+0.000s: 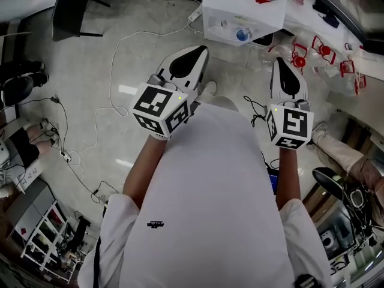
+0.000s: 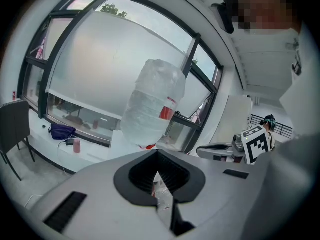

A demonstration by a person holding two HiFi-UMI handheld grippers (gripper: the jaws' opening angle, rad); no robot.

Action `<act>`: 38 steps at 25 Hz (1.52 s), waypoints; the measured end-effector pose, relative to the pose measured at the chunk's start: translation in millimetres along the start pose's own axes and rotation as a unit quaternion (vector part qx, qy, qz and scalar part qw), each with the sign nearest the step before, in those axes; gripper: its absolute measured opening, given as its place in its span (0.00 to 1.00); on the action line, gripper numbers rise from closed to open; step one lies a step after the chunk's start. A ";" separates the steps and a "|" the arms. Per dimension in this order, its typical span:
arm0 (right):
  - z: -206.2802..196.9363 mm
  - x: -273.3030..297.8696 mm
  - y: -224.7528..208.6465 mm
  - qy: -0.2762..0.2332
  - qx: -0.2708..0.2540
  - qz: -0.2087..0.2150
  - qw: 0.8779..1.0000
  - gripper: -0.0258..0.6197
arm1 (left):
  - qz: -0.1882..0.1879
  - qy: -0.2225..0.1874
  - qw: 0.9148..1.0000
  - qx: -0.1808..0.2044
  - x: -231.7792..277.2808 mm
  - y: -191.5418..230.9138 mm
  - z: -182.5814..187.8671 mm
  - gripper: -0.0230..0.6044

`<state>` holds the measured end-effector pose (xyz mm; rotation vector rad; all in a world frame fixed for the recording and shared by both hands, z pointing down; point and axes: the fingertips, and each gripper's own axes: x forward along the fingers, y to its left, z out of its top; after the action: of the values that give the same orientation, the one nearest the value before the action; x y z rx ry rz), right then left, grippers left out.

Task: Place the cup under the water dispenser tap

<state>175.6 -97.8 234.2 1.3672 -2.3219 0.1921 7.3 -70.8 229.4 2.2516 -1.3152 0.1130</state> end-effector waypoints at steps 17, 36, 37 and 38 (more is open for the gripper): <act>60.7 -59.0 0.4 -0.094 0.004 0.007 0.996 0.06 | -0.022 -0.045 0.999 0.017 -27.3 -8.6 48.4 0.04; 67.5 -73.8 9.8 -0.123 0.008 0.026 0.992 0.06 | -0.048 -0.038 0.997 0.040 -41.5 -33.5 45.4 0.05; 67.7 -72.6 11.5 -0.123 0.012 0.031 0.992 0.06 | -0.050 -0.037 0.997 0.041 -41.5 -34.0 45.3 0.05; 68.1 -71.8 13.1 -0.123 0.015 0.036 0.992 0.06 | -0.051 -0.037 0.997 0.041 -41.9 -34.6 44.9 0.05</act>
<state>174.0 -56.5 143.3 1.3920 -2.5820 0.0851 5.8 -45.8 163.5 2.4086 -1.2500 0.0492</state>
